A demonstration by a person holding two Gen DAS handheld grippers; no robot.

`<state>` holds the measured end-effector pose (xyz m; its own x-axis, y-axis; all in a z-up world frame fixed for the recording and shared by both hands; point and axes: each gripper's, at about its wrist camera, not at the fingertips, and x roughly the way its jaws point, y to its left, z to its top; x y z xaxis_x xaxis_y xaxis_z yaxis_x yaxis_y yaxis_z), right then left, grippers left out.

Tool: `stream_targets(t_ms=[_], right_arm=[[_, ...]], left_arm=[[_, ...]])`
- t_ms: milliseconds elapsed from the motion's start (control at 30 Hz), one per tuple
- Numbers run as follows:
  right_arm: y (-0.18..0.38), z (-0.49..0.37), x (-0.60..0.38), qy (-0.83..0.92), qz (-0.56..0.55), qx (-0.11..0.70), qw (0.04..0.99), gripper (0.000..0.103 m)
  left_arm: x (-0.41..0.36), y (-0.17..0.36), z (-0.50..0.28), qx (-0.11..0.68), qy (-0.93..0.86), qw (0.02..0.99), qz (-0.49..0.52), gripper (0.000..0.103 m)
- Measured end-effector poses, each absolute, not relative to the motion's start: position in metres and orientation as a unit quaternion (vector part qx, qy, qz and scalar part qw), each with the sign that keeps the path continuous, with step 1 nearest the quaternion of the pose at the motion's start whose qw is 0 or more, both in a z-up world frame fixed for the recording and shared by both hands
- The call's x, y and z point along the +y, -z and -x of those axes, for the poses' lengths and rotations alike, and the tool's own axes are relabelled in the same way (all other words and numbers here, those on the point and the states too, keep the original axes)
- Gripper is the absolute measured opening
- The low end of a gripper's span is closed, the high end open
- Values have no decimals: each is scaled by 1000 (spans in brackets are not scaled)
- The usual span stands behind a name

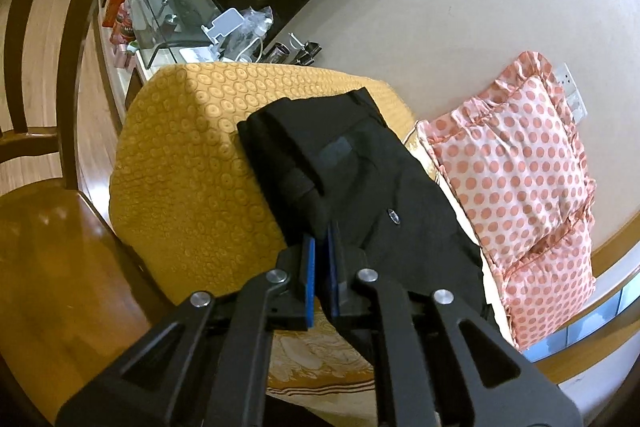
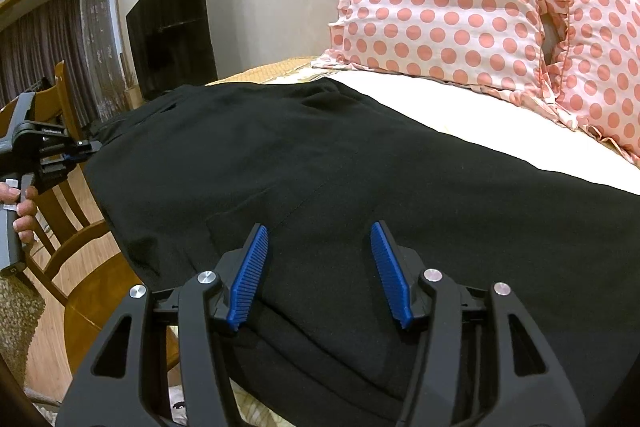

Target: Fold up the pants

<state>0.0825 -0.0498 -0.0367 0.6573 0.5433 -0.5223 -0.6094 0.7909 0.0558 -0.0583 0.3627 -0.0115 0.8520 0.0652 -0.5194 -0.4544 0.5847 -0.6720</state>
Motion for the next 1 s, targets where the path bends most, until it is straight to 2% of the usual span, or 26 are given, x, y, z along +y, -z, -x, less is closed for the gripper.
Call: stream_targets(t_ms=[33, 67, 133, 200, 267, 333, 533, 667, 900, 1000], right_arm=[[37, -83, -50, -318, 62, 267, 908, 57], [37, -83, -50, -318, 61, 267, 908, 57], [37, -83, -50, -318, 61, 266, 908, 57], [37, -82, -50, -317, 60, 265, 908, 57], [37, -82, -50, -318, 61, 265, 908, 57], [37, -82, -50, -318, 61, 265, 908, 57], [37, -82, -50, -318, 61, 264, 909, 57], [37, -82, -50, -318, 60, 261, 910, 57], [36, -82, -52, -322, 56, 261, 908, 57], [36, -79, -57, -332, 47, 262, 905, 65]], left_arm=[[361, 9, 60, 222, -155, 863, 427, 18], [360, 8, 62, 220, -157, 864, 424, 32], [359, 6, 64, 225, -169, 862, 421, 41], [360, 11, 64, 232, -156, 855, 436, 41], [362, 18, 64, 240, -143, 844, 459, 32], [362, 23, 60, 244, -128, 838, 471, 28], [355, 18, 55, 246, -110, 837, 477, 27], [348, 3, 50, 237, -98, 850, 461, 32], [369, 14, 40, 224, -106, 828, 503, 33], [379, 15, 36, 215, -121, 825, 508, 46]])
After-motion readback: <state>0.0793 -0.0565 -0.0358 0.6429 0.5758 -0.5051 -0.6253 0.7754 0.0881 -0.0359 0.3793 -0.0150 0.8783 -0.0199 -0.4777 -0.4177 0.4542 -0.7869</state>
